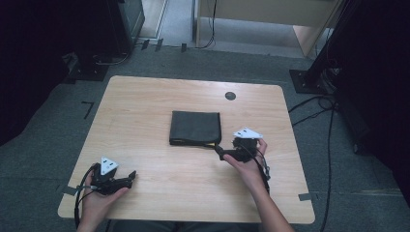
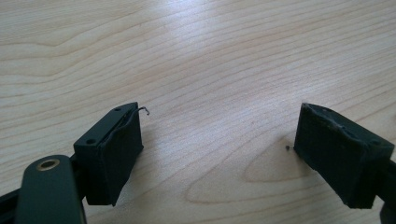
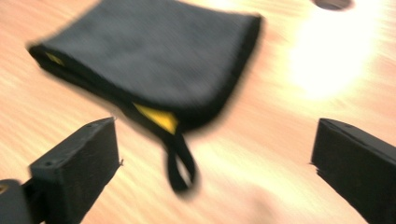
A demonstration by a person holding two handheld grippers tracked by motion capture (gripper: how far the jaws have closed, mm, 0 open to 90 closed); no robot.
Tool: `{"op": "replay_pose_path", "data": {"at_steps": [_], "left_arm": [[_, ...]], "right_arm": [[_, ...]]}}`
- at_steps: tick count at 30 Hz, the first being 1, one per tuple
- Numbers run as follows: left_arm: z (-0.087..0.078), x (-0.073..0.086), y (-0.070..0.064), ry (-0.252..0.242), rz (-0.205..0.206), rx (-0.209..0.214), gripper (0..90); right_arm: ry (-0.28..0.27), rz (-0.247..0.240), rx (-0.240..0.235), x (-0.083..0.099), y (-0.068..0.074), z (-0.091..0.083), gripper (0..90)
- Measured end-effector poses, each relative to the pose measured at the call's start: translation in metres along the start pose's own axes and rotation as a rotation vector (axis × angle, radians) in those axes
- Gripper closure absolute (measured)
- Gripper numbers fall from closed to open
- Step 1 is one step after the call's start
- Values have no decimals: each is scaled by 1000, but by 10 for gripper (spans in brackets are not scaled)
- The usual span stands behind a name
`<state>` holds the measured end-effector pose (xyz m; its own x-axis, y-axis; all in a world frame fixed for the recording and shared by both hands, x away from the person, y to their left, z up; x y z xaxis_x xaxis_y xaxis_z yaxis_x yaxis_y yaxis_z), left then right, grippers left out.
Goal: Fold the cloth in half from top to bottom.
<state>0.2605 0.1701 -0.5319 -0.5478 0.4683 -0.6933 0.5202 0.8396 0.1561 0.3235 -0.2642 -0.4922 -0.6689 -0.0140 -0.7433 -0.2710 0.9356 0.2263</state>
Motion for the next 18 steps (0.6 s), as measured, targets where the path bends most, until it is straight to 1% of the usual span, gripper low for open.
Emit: {"op": "replay_pose_path", "data": {"at_steps": [2,5,6,7,8,10,14,18], "left_arm": [[0,0,0,0,0,0,148],[0,0,0,1,-2,-2,148],[0,0,0,1,-2,-2,148],[0,0,0,1,-2,-2,148],[0,0,0,1,-2,-2,148],[0,0,0,1,-2,-2,149],[0,0,0,1,-3,-2,149],[0,0,0,1,-3,-2,149]], "right_arm": [[-13,7,38,11,-13,-13,0],[-10,28,68,25,-33,-27,0],[-11,44,86,31,-40,-31,0],[-8,57,91,37,-49,-37,0],[-3,76,106,42,-56,-42,0],[-2,90,118,50,-68,-50,0],[3,100,171,64,-89,-66,0],[-4,136,188,78,-104,-82,0]]}}
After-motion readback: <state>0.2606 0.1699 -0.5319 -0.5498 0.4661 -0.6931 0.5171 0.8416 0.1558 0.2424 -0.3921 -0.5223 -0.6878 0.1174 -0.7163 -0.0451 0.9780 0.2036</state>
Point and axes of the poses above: each handheld gripper's, and its own axes: z roughly forward along the jaws, x roughly out of its underside, y roughly to its left, the point moved 2 cm from there along z, roughly forward along the jaws, and after that the axes turned 12 degrees about z, right-handed, at the moved point
